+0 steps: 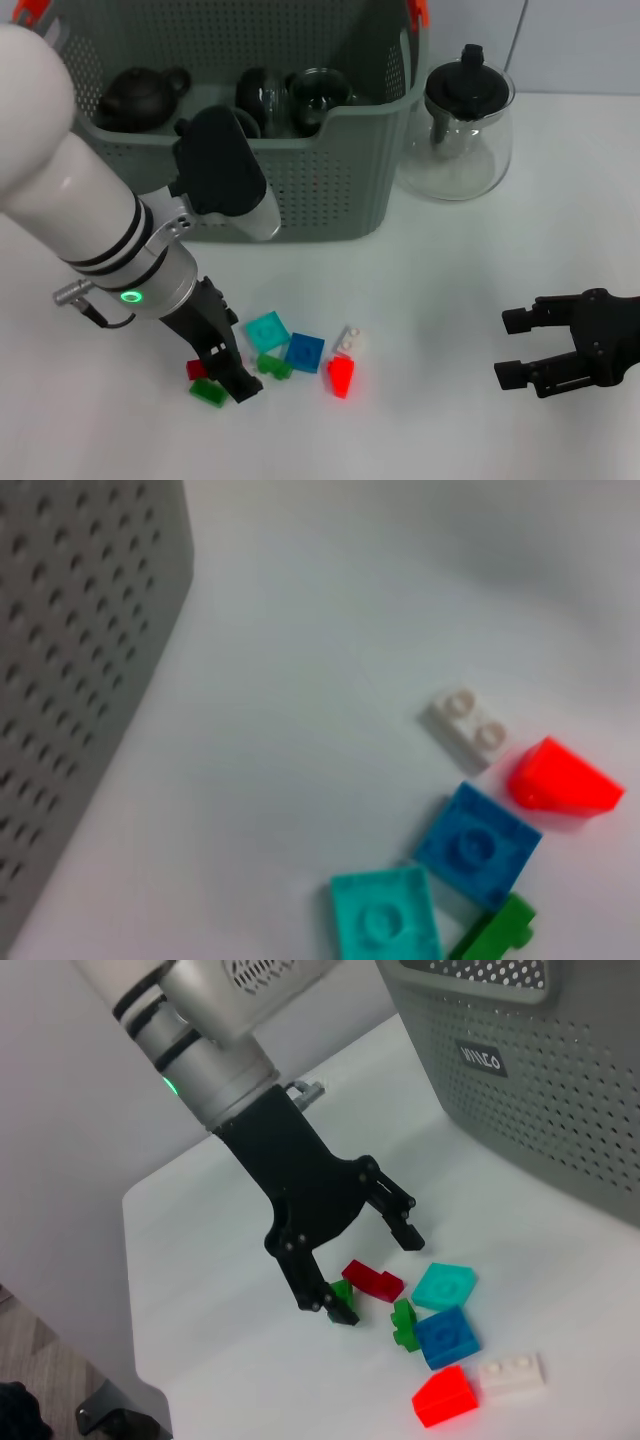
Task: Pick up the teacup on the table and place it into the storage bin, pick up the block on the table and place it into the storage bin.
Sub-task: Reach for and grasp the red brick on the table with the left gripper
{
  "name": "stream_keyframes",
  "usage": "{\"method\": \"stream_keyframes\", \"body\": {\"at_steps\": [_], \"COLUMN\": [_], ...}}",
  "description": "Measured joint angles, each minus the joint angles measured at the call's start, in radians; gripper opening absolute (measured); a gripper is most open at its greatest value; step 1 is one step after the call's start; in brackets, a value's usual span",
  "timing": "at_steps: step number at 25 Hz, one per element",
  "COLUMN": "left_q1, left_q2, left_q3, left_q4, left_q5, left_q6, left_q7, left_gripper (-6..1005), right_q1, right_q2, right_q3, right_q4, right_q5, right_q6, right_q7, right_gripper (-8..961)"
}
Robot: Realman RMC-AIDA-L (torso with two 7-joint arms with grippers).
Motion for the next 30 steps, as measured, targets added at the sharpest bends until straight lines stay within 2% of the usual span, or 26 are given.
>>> {"method": "stream_keyframes", "body": {"at_steps": [8, 24, 30], "left_q1": [0.0, -0.005, -0.005], "left_q2": [0.0, 0.0, 0.0], "left_q3": [0.005, 0.032, 0.035], "left_q4": [-0.025, -0.068, -0.068], "left_q5": [0.026, 0.05, 0.049], "left_q6": [-0.036, -0.08, -0.076], "left_q7": [-0.003, -0.003, -0.003], "left_gripper": [890, 533, 527], "right_q1": [-0.003, 0.0, 0.0], "right_q2": [0.0, 0.0, 0.0], "right_q3": [0.0, 0.0, 0.0], "right_q4": [0.0, 0.0, 0.0], "right_q5": [0.0, 0.0, 0.0], "right_q6": [0.0, 0.0, 0.0], "right_q7": [-0.001, -0.001, -0.001], "right_gripper": [941, 941, 941]}}
